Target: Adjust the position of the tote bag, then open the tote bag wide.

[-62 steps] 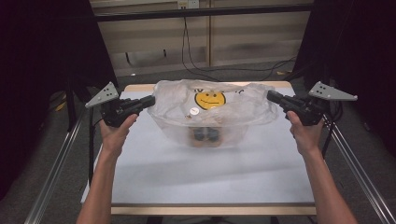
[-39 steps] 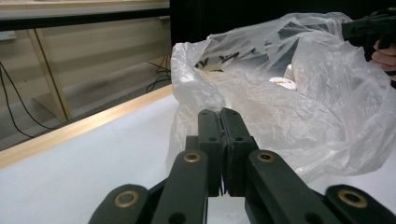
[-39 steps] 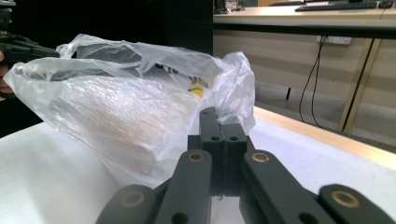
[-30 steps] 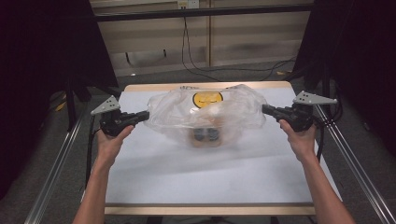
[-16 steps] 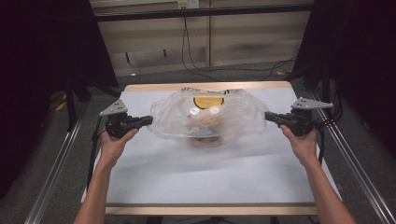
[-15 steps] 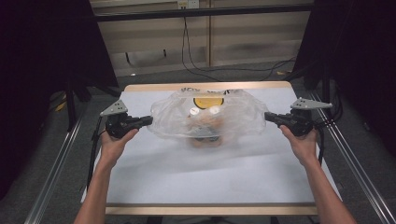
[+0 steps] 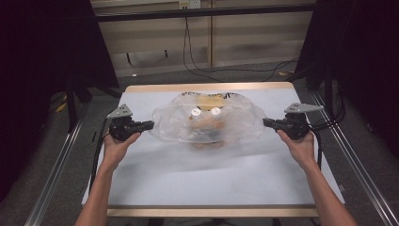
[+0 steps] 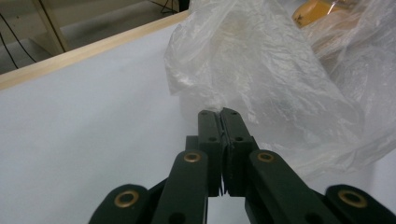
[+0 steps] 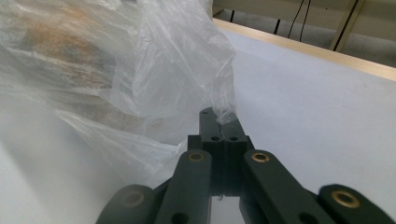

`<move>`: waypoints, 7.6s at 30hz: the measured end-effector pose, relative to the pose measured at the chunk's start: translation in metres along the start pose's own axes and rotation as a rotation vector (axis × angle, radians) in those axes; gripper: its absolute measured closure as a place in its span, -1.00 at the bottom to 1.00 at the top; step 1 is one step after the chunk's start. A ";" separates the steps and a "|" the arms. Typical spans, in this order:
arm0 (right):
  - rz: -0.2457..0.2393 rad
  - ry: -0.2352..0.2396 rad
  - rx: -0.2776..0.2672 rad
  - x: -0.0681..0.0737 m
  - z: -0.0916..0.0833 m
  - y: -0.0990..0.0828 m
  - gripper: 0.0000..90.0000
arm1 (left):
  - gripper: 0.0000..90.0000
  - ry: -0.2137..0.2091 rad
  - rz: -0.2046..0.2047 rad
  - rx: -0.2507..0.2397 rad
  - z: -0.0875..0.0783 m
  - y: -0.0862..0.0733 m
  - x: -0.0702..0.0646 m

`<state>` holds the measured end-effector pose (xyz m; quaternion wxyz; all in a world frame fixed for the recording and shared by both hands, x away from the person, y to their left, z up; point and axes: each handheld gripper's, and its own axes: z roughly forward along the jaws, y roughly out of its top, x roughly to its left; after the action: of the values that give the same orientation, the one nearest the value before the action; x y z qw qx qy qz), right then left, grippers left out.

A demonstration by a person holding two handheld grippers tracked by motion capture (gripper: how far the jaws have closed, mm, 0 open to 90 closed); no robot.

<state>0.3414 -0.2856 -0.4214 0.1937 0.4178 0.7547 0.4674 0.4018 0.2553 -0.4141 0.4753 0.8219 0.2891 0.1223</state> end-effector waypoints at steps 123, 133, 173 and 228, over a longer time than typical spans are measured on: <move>0.006 0.038 -0.138 0.007 -0.029 0.015 0.04 | 0.54 -0.071 0.047 -0.075 0.006 0.017 -0.020; -0.078 0.176 -0.091 0.037 -0.002 0.033 1.00 | 0.87 -0.154 0.107 -0.056 0.031 0.038 -0.042; -0.215 0.236 0.296 0.056 0.123 0.030 1.00 | 0.98 -0.129 0.280 0.324 0.123 0.025 -0.051; -0.324 -0.078 0.499 0.004 0.104 0.004 1.00 | 1.00 0.057 0.279 0.448 0.101 -0.002 -0.007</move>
<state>0.4120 -0.2255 -0.4685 0.1858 0.3442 0.8951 0.2142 0.4433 0.1803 -0.4680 0.2518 0.9348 0.2060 0.1426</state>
